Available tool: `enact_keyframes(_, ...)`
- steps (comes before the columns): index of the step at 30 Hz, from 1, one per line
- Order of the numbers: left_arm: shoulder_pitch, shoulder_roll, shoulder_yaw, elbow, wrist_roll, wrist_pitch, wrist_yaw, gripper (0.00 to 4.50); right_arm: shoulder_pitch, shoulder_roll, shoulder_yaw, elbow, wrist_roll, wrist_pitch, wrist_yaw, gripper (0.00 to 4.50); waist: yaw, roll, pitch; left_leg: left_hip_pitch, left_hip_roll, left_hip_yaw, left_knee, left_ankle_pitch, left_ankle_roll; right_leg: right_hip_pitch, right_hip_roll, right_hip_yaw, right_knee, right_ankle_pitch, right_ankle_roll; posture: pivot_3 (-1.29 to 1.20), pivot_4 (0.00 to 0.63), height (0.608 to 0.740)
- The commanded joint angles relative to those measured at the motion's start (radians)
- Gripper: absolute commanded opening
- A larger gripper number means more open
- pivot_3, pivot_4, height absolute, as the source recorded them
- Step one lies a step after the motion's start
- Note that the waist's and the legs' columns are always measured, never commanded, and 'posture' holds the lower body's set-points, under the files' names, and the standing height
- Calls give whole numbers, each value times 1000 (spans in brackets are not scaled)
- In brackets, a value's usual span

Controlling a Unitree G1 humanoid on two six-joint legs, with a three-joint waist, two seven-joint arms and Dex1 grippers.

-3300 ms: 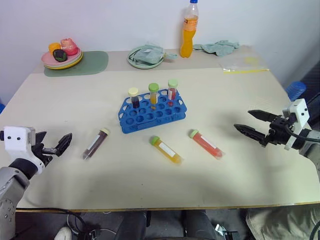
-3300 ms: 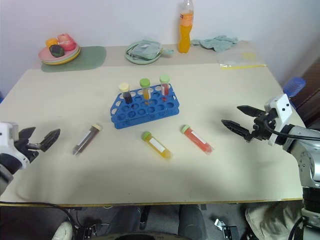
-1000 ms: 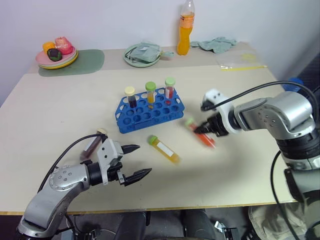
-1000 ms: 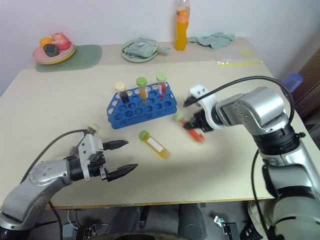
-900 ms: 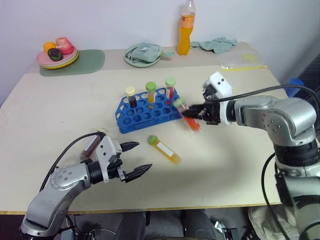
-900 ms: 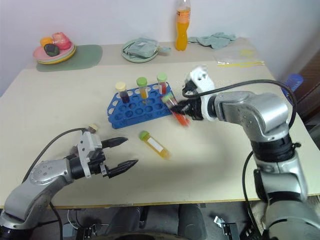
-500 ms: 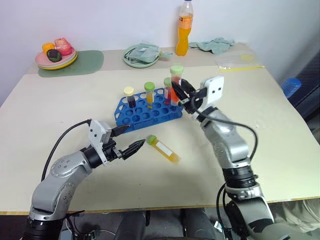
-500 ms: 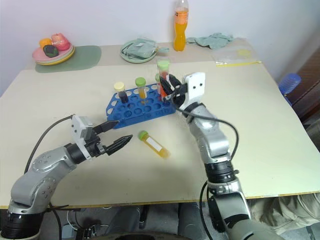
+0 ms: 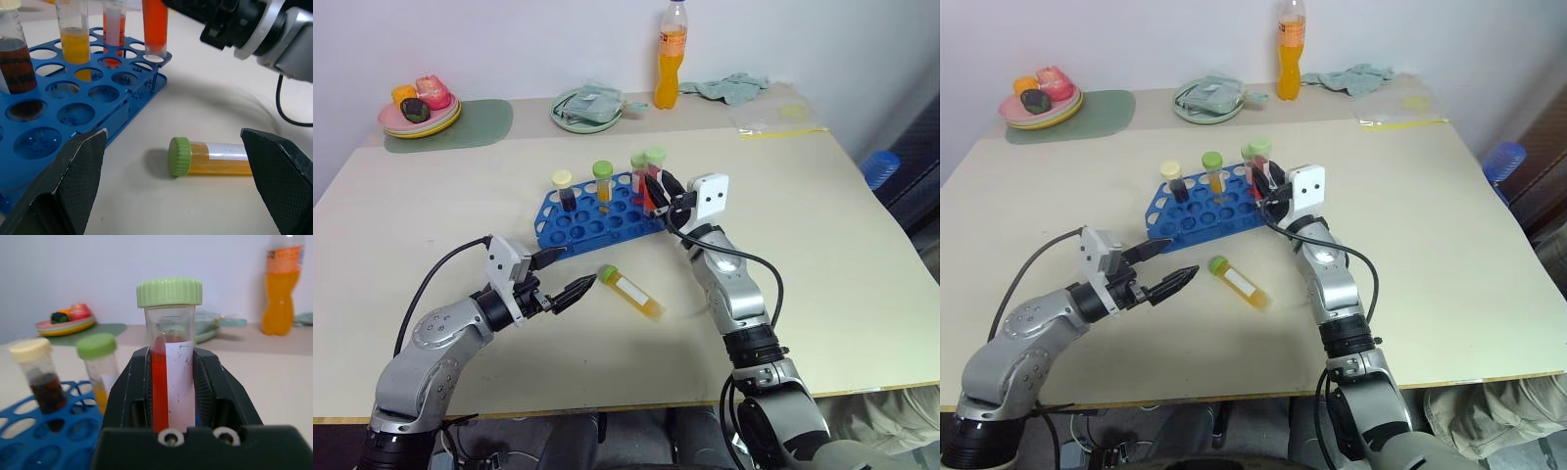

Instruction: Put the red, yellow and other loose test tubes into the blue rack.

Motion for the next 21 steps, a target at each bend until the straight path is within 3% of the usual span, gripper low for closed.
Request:
enact_keyframes(1, -2, 2, 17, -37, -17, -5, 3, 4500, -21, 10, -10, 5, -13, -36, -5, 683, 0, 0, 0, 0, 0, 0, 0, 0, 0, 0, 0, 0, 0, 0, 0, 0, 150, 740)
enact_keyframes(15, -17, 8, 20, -38, -18, 2, 4, 4500, -48, 40, -32, 83, -1, -101, -2, 683, -9, 0, 0, 1, 0, 0, 0, 0, 0, 1, 0, 0, 2, 0, 0, 0, 150, 740)
enact_keyframes(21, -19, 7, 16, -40, -20, 4, 6, 4500, -32, 38, -26, 7, 5, -92, 15, 3674, -21, 0, 0, 1, 0, 0, 0, 0, 0, 0, 0, 1, 2, 0, 0, 0, 150, 740)
